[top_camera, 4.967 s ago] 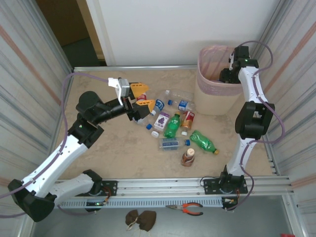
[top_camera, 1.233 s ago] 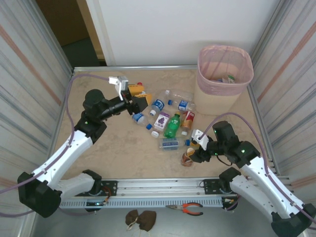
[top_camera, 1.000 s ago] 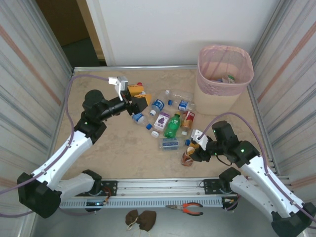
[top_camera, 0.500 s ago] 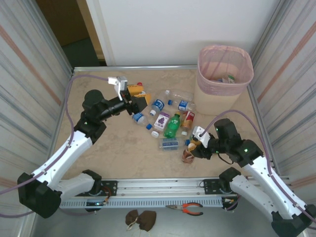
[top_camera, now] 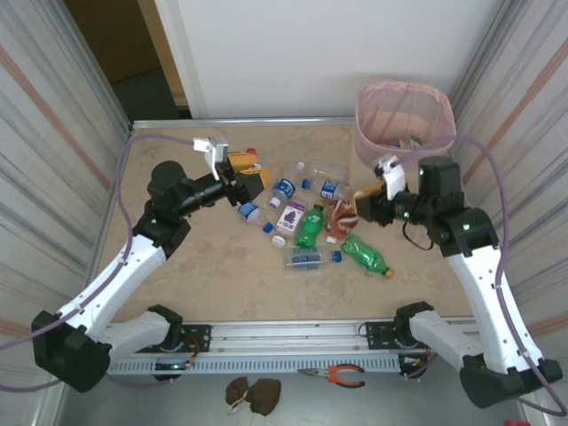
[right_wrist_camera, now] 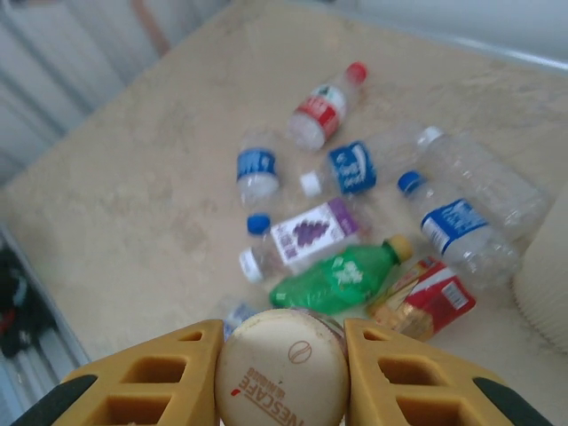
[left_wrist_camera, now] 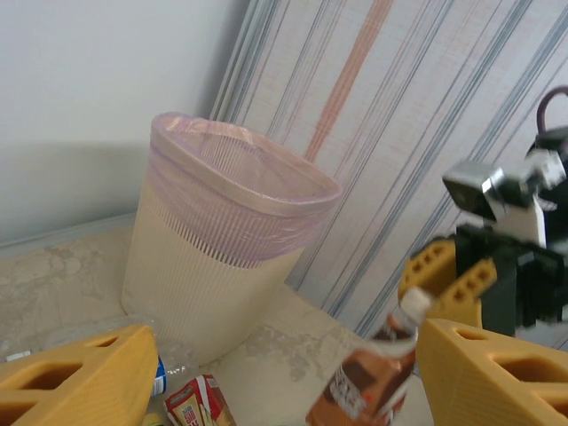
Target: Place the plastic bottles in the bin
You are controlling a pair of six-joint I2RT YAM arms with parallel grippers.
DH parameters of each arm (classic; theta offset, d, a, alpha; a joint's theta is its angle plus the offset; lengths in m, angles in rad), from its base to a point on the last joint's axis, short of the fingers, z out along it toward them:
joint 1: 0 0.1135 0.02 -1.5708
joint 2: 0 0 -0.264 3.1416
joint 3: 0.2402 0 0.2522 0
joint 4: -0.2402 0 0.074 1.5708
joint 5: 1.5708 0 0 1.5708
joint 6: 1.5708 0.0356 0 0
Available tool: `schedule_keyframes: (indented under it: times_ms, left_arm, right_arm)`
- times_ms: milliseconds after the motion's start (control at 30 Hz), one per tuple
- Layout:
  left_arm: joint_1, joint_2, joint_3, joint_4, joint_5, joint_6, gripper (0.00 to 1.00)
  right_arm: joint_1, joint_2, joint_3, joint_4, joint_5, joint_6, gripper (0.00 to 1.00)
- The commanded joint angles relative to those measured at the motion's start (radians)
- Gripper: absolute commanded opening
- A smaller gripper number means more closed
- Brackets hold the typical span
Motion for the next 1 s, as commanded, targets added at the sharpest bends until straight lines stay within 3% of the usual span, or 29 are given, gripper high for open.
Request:
schedule_keyframes:
  times_ms: [0,100,367,500,667,967]
  left_arm:
    - [0.01,-0.004,0.009,0.031,0.013,-0.014,0.77]
    - [0.012,-0.006,0.01,0.032,0.016,-0.016,0.77]
    - [0.019,-0.019,0.008,0.019,0.016,-0.017,0.77]
    - [0.022,-0.023,0.006,0.015,0.016,-0.017,0.77]
    - [0.026,-0.02,0.006,0.017,0.013,-0.017,0.77]
    - [0.029,0.019,0.029,0.028,0.017,-0.022,0.77]
  right_arm:
    - [-0.095,0.094,0.138,-0.002,-0.109,0.192,0.11]
    - [-0.168,0.153,0.227,0.076,-0.152,0.289,0.03]
    - [-0.464,0.276,0.292,0.461,-0.219,0.734,0.03]
    - [-0.558,0.367,0.349,0.546,-0.209,0.874,0.05]
    - [-0.612,0.493,0.441,0.504,-0.147,0.934,0.06]
    - [-0.581,0.682,0.549,0.452,-0.046,0.883,0.05]
